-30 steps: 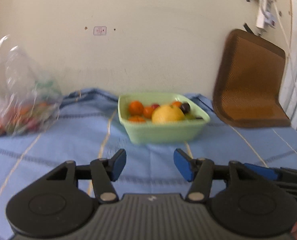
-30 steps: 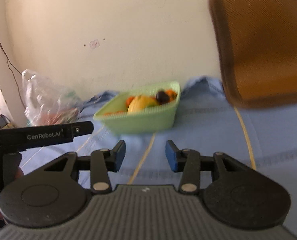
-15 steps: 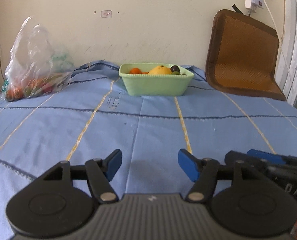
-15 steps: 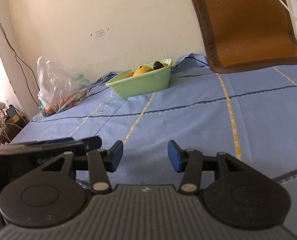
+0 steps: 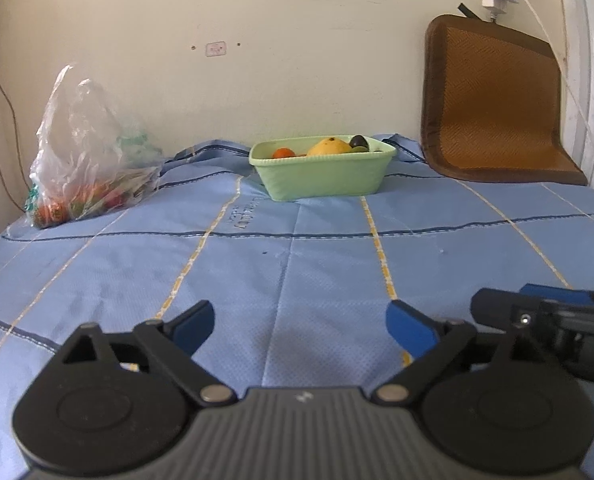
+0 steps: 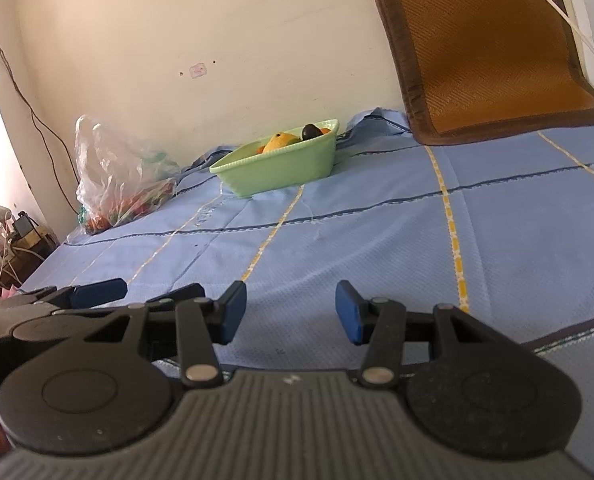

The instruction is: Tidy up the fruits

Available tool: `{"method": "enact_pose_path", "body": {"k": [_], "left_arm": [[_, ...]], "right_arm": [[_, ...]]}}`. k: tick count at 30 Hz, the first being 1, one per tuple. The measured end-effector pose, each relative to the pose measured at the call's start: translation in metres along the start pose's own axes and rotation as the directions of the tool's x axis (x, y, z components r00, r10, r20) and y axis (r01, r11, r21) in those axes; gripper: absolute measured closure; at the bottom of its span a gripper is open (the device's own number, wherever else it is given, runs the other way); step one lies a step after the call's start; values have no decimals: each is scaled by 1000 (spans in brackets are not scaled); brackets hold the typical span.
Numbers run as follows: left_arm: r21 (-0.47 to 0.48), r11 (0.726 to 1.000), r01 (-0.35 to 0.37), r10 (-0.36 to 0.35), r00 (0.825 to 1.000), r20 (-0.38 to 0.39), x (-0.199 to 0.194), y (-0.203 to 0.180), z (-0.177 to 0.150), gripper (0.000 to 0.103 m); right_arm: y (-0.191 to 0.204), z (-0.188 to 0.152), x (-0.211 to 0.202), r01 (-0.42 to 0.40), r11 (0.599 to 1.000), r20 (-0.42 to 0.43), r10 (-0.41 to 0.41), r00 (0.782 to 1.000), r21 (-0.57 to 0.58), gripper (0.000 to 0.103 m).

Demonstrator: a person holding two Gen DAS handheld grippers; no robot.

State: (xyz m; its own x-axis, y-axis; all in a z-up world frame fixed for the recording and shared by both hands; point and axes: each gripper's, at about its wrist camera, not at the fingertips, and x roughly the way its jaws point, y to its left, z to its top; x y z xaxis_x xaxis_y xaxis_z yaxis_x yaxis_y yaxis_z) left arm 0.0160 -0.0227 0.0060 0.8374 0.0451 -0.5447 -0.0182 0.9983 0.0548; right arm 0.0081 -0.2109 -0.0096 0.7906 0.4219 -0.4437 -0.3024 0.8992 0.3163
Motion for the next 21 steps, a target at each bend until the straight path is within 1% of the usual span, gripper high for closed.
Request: {"method": "enact_pose_path", "body": {"k": [3, 8, 12, 21], "left_arm": [[-6, 1000, -2, 2, 1000, 2, 0, 0, 0, 3], [-2, 1000, -25, 25, 1000, 7, -1, -1, -1, 0], [7, 999, -49, 48, 999, 18, -3, -3, -2, 0], [18, 996, -86, 86, 996, 25, -5, -5, -1, 0]], "right_arm": [[1, -1, -2, 4, 1000, 12, -4, 1000, -9, 49], [1, 0, -3, 2, 1000, 9, -2, 1000, -13, 49], [-2, 1, -3, -3, 1000, 9, 3, 1000, 6, 41], [-3, 1, -5, -20, 999, 9, 20, 1000, 25, 38]]}}
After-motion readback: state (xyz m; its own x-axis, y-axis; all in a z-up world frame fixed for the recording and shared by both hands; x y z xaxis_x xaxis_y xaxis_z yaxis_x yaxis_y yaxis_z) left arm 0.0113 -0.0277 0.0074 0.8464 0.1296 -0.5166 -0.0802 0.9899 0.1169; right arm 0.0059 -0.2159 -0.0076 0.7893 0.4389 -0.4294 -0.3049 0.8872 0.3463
